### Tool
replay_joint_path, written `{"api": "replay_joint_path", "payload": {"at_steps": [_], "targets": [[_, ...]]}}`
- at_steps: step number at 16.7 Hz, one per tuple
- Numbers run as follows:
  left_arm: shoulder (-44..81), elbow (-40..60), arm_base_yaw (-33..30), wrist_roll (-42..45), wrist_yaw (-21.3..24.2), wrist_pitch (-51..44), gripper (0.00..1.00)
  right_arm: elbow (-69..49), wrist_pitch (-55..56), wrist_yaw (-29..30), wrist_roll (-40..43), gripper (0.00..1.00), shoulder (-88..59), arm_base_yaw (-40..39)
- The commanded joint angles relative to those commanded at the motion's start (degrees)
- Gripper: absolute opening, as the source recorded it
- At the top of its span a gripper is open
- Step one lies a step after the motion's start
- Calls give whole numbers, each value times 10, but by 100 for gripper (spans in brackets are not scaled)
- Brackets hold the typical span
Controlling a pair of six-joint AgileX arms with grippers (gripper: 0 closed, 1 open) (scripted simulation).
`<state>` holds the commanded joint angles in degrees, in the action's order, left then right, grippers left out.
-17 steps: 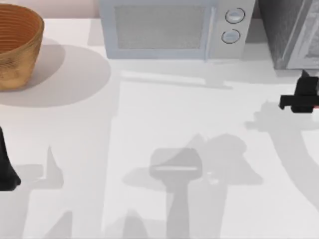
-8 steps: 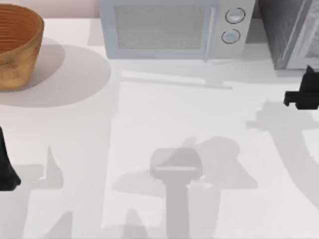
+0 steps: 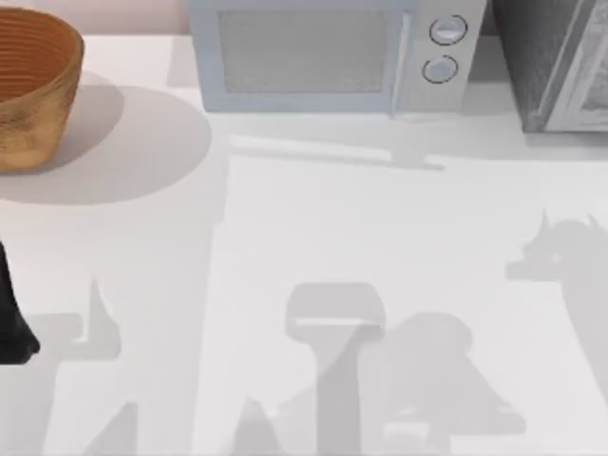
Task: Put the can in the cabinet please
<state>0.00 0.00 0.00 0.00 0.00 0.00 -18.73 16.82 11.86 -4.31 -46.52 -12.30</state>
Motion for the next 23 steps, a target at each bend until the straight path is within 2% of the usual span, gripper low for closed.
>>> {"api": "replay_joint_path", "payload": {"at_steps": [8,12,19,23], "targets": [[0,0,0,0,0,0,100,136,-122,-85,31,0,339,88],[0,0,0,0,0,0,100,179,-160,-113,41,0,445,117],[0,0,0,0,0,0,100,185,-167,-118,42,0,463,121],[0,0,0,0,0,0,100,125,-183,-111,40,0,408,111]]}}
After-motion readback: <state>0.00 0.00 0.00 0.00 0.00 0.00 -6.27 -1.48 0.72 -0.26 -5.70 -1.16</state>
